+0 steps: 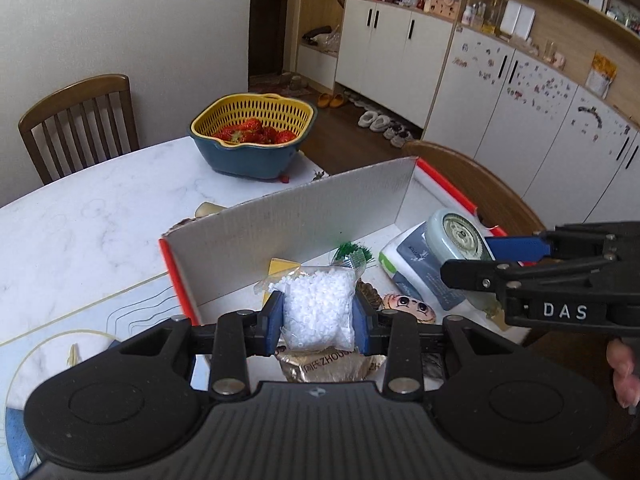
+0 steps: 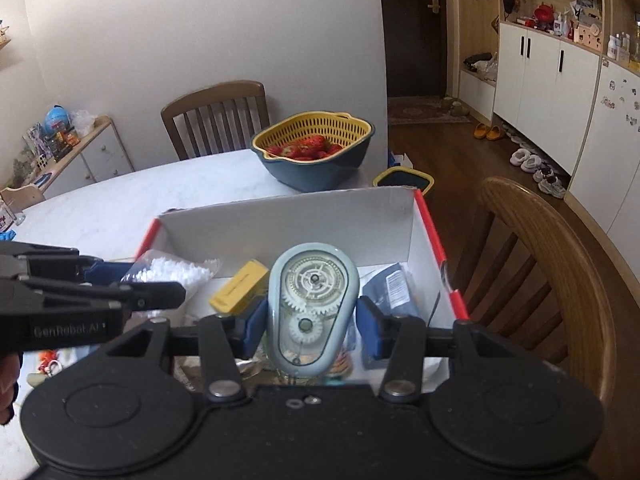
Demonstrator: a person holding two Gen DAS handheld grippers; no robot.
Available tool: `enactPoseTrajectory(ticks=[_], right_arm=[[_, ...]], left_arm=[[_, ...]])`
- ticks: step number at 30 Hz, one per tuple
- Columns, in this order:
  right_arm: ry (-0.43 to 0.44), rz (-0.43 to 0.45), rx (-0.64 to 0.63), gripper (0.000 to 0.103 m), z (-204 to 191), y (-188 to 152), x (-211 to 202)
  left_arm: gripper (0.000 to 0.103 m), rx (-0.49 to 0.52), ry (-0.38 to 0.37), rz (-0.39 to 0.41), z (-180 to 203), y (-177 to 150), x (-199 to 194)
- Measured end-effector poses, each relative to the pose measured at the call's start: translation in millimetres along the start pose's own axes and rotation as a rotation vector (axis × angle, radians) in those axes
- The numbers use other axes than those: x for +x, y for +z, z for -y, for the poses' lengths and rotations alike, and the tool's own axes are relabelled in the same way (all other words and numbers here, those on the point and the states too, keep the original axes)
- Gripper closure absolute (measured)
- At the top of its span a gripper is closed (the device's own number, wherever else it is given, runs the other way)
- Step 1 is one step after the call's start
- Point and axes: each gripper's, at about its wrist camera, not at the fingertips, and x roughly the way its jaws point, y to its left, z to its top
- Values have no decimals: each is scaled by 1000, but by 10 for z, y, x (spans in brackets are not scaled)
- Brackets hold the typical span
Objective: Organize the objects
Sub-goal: 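Carry the tape dispenser and foam bag over the red box with both tools, then lower both items into the box and open both tools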
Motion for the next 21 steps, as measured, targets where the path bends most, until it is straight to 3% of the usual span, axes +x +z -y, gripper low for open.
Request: enactPoseTrajectory(ticks=[12, 21], right_arm=[[46, -128, -35, 57, 114, 124, 563], [61, -199, -97, 57, 112, 71, 777]], left_arm=[[69, -1, 73, -69, 0, 198, 576], [69, -31, 78, -145, -31, 267, 901]])
